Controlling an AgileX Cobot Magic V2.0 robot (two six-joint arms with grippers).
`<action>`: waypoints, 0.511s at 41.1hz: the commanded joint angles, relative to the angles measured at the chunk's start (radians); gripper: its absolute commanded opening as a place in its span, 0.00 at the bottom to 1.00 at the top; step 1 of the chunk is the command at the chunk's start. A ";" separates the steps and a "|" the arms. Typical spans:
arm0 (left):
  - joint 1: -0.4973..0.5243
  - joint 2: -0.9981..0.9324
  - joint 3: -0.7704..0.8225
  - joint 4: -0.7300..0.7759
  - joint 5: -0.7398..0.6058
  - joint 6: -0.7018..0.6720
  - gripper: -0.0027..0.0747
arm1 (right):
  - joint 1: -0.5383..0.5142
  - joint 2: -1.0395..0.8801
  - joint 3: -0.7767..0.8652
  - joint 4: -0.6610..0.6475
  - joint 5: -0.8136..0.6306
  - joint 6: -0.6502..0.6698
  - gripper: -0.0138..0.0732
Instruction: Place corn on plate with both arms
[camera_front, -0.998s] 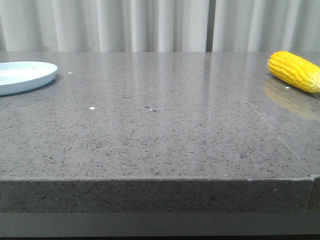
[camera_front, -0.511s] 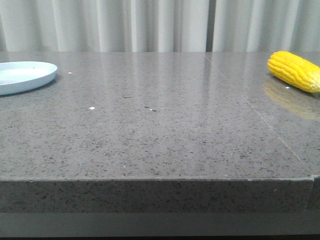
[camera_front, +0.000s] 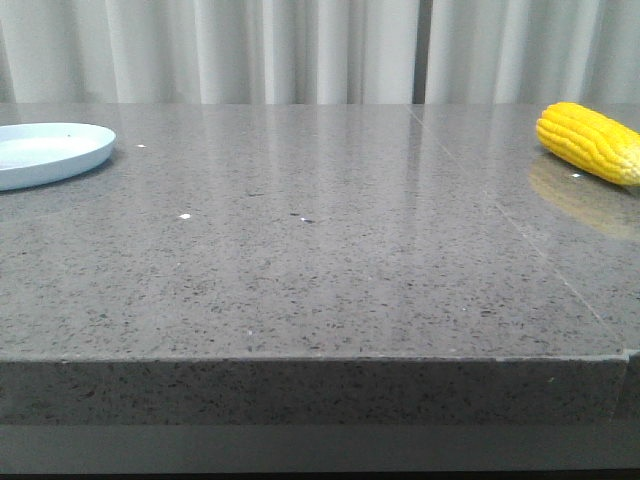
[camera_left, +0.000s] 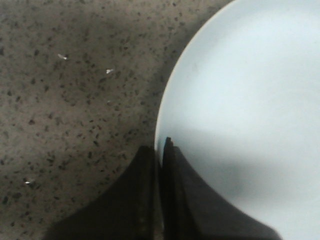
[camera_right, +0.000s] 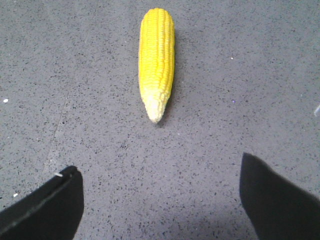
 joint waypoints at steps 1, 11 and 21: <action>-0.004 -0.051 -0.034 -0.041 0.007 0.003 0.01 | -0.006 0.005 -0.024 -0.002 -0.065 -0.012 0.91; -0.021 -0.072 -0.139 -0.081 0.124 0.003 0.01 | -0.006 0.005 -0.024 -0.002 -0.066 -0.012 0.91; -0.141 -0.085 -0.251 -0.121 0.216 0.003 0.01 | -0.006 0.005 -0.024 -0.002 -0.066 -0.012 0.91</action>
